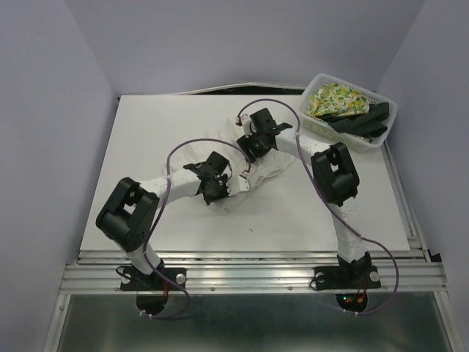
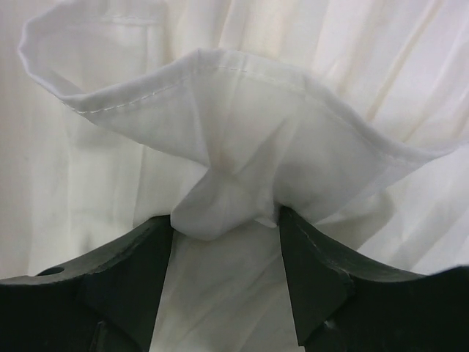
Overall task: Fold and stack the skirts
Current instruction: Fold the skirt
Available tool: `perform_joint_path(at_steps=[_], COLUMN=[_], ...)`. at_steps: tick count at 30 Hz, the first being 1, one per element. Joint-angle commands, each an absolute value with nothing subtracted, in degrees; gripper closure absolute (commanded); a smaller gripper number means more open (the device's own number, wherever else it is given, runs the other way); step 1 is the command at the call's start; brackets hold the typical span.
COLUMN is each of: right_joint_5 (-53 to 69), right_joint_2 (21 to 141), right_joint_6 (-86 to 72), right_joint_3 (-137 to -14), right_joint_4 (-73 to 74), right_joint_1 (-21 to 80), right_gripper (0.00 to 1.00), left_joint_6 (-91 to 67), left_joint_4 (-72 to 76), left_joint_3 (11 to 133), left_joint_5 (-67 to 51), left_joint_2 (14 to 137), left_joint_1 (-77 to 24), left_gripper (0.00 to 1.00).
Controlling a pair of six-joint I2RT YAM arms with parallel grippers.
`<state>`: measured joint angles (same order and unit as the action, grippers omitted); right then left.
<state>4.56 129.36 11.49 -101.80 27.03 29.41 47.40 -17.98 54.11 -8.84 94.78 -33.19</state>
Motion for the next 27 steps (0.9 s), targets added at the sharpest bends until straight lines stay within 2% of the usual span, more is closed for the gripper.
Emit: perform_joint_path(at_steps=[1, 3, 6, 8, 12, 13, 15, 19, 27], right_joint_5=[6.76, 7.65, 8.78, 10.88, 14.31, 15.28, 18.0, 19.95, 12.94], right_joint_2=[130.43, 129.99, 126.41, 123.15, 114.28, 111.13, 108.91, 105.83, 98.09], right_joint_6=[17.04, 18.11, 20.12, 21.79, 23.9, 24.08, 23.12, 21.19, 16.61], right_joint_3=[-102.74, -103.27, -102.49, -100.21, -97.48, -96.17, -95.8, -94.93, -77.54], right_joint_4=[29.97, 30.06, 30.06, 29.62, 29.18, 30.14, 32.16, 39.27, 35.96], right_joint_1=[28.56, 28.56, 28.04, 27.52, 26.89, 26.89, 26.89, 29.87, 43.93], right_gripper=[0.34, 0.31, 0.24, 0.2, 0.14, 0.13, 0.11, 0.11, 0.13], left_joint_6=[44.22, 39.39, 34.21, 32.7, 31.47, 31.29, 32.86, 40.68, 49.83], left_joint_4=[-22.76, -21.63, -22.58, -23.9, -23.03, -23.11, -26.95, -32.34, -26.82], left_joint_3=[54.22, 56.85, 60.98, 65.02, 64.69, 64.17, 64.68, 63.46, 55.46], left_joint_5=[-15.99, -16.7, -17.49, -21.06, -21.89, -22.41, -26.44, -26.9, -20.66], left_joint_2=[90.36, 90.26, 90.18, 87.64, 78.59, 75.53, 74.1, 75.06, 78.65], left_joint_1=[-40.59, -43.68, -42.81, -39.75, -36.75, -33.87, -29.47, -20.41, -10.9], left_gripper=[0.78, 0.71, 0.67, 0.59, 0.47, 0.39, 0.33, 0.32, 0.32])
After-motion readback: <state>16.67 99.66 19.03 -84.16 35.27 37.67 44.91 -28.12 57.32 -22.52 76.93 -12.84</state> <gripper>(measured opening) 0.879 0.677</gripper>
